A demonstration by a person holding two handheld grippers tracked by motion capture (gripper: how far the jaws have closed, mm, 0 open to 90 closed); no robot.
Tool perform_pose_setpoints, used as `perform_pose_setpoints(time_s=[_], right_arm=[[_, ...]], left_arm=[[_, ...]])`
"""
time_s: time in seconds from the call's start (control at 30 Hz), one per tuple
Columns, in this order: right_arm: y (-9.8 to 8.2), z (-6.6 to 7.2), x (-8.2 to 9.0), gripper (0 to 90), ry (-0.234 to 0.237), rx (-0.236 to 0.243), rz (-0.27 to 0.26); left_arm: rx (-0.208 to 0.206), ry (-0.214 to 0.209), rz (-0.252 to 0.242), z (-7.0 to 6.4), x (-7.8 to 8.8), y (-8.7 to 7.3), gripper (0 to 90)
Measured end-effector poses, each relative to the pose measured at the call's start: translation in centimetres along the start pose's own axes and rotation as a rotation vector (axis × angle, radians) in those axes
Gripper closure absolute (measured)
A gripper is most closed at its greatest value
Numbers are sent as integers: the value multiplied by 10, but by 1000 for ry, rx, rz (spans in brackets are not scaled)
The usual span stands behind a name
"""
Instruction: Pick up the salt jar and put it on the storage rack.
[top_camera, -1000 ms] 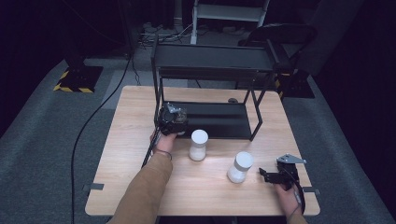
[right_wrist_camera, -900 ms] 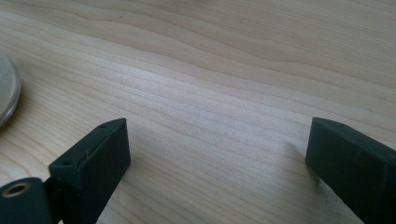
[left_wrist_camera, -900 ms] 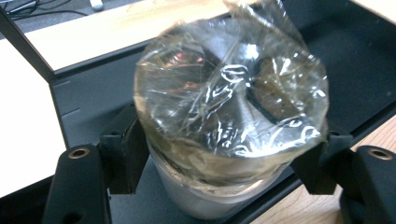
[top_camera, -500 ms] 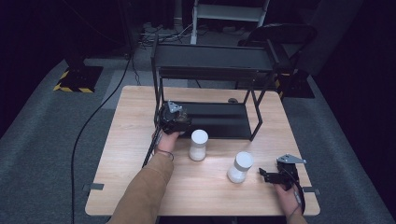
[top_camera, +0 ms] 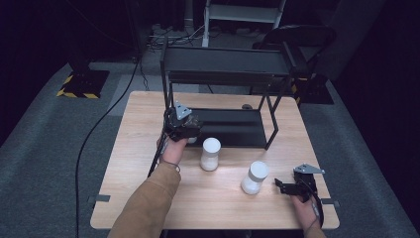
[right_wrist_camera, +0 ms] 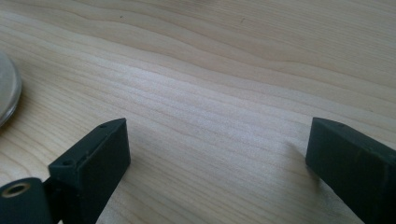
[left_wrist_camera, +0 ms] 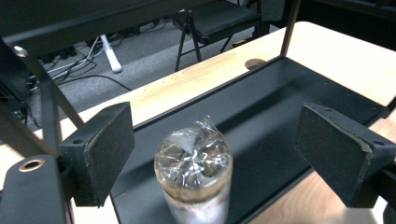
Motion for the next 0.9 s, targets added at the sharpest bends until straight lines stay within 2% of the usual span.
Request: perform_pose_setpoints(time_s=[0.2, 0.37, 0.6, 0.7, 0.9], right_arm=[[0, 0, 0, 60, 4, 3, 0], [0, -1, 0, 60, 7, 6, 1], [1, -3, 0, 60, 14, 13, 4], [2, -4, -1, 60, 17, 14, 4], [2, -1, -2, 61, 4, 3, 2]], left_arm=[[31, -13, -12, 1, 27, 1, 117], [9, -15, -17, -6, 46, -1, 115], [-8, -23, -17, -11, 69, -13, 114], [-22, -29, -8, -11, 75, -18, 114], [-21, -34, -4, -10, 86, -31, 113]])
Point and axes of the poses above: each handheld gripper's, and its own axes: x roughly backward along the jaws, y roughly out of its top, z roughly to its left, the point moved 2 cm from there along -x, roughly forward along the jaws, and after that the axes turned 5 degrees about y, right-handed, at the moved point
